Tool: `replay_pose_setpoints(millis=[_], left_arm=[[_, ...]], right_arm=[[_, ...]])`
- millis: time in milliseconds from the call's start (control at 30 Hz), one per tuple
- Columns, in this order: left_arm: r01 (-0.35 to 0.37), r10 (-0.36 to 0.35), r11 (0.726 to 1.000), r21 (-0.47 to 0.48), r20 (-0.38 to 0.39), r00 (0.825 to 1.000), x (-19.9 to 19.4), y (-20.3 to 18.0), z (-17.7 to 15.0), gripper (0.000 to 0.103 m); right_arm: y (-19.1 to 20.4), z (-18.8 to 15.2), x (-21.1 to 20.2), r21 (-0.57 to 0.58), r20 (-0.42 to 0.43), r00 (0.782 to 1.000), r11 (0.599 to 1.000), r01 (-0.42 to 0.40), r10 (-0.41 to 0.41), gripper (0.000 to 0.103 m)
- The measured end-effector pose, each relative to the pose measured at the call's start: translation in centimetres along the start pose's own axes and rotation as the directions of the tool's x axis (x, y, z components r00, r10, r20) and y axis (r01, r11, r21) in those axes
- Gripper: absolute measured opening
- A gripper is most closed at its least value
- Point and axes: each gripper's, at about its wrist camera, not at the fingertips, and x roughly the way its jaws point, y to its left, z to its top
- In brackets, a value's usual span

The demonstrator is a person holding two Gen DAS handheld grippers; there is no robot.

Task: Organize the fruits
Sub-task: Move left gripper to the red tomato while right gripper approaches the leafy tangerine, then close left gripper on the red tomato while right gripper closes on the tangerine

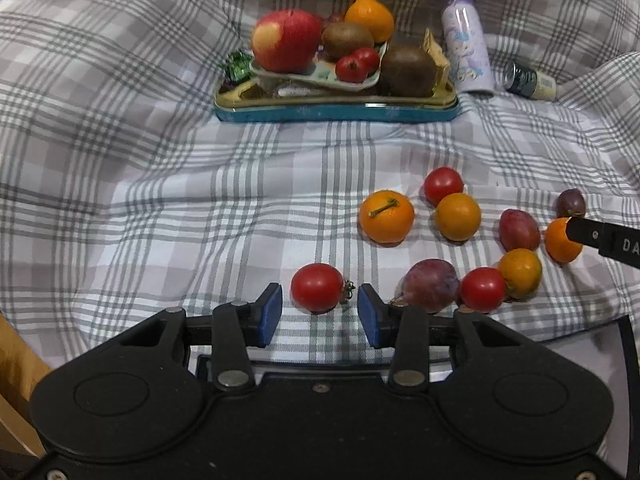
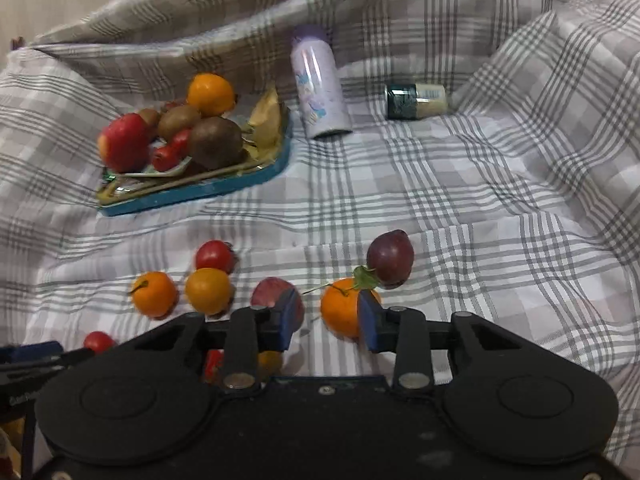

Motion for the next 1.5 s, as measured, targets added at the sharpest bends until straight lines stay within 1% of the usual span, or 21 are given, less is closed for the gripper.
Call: replay_pose_setpoints(millis=[133, 233, 333, 400, 633, 867, 900, 967, 1033, 1100, 1200, 1367, 1433, 1500], left_arm=[[-0.006, 0.006, 1.000, 0.001, -0.027, 1.000, 1.1, 0.2, 0.3, 0.049], [-0.005, 0.004, 1.000, -0.012, -0.048, 0.999, 1.8, 0.5, 0.3, 0.049], [0.008, -0.009, 1.000, -0.017, -0.066, 0.998, 2.5, 0.6, 0.4, 0.050], [0.012, -0.013, 1.000, -0.012, -0.070, 0.997, 2.8, 0.5, 0.4, 0.050], [0.012, -0.012, 1.000, -0.005, -0.084, 0.996, 4.0, 0.2, 0.5, 0.051], [0.006, -0.005, 1.000, 0.004, -0.067, 0.998, 4.4, 0.0, 0.8, 0.050], [0.009, -0.009, 1.000, 0.002, -0.063, 0.998, 4.5, 0.1, 0.9, 0.049], [0.014, -0.015, 1.000, -0.008, -0.050, 0.999, 4.4, 0.2, 0.9, 0.043], [0.024, -0.024, 1.000, -0.016, -0.044, 0.999, 4.4, 0.4, 0.9, 0.042], [0.037, -0.038, 0.999, -0.029, -0.037, 0.999, 4.2, 0.8, 1.1, 0.041], [0.028, -0.028, 0.999, -0.032, -0.006, 1.000, 3.0, 1.0, 1.3, 0.041], [0.029, -0.026, 0.999, -0.044, 0.054, 0.998, -0.3, 1.6, 1.9, 0.041], [0.019, -0.017, 0.999, -0.035, 0.071, 0.997, -1.7, 1.6, 1.8, 0.041], [0.028, -0.025, 0.999, -0.034, 0.085, 0.996, -3.2, 1.7, 1.5, 0.041]], right_arm=[[0.1, 0.5, 1.6, -0.019, -0.010, 0.998, 0.998, 0.056, -0.056, 0.036], [0.2, 0.7, 2.5, -0.024, -0.041, 0.998, 0.998, 0.052, -0.053, 0.048], [0.3, 0.5, 3.1, -0.036, -0.058, 0.996, 0.997, 0.065, -0.067, 0.051], [0.3, 0.3, 3.5, -0.037, -0.070, 0.994, 0.996, 0.077, -0.079, 0.054], [0.1, 0.0, 5.0, -0.047, -0.115, 0.989, 0.995, 0.085, -0.090, 0.055], [0.6, -0.2, 5.5, -0.078, -0.099, 0.989, 0.991, 0.105, -0.112, 0.054], [0.7, -0.1, 5.6, -0.079, -0.100, 0.988, 0.991, 0.108, -0.116, 0.053], [0.8, -0.1, 5.5, -0.088, -0.091, 0.988, 0.989, 0.120, -0.128, 0.042], [0.8, 0.0, 5.4, -0.088, -0.088, 0.987, 0.988, 0.125, -0.133, 0.042], [0.6, 0.1, 5.2, -0.077, -0.090, 0.987, 0.989, 0.127, -0.134, 0.042], [0.3, 0.4, 4.2, -0.060, -0.071, 0.988, 0.990, 0.131, -0.135, 0.042], [0.1, 1.0, 0.8, -0.040, -0.016, 0.993, 0.993, 0.114, -0.114, 0.042], [0.1, 0.9, -0.9, -0.036, 0.000, 0.995, 0.995, 0.095, -0.095, 0.042], [0.3, 0.6, -2.5, -0.039, 0.014, 0.997, 0.996, 0.082, -0.082, 0.042]])
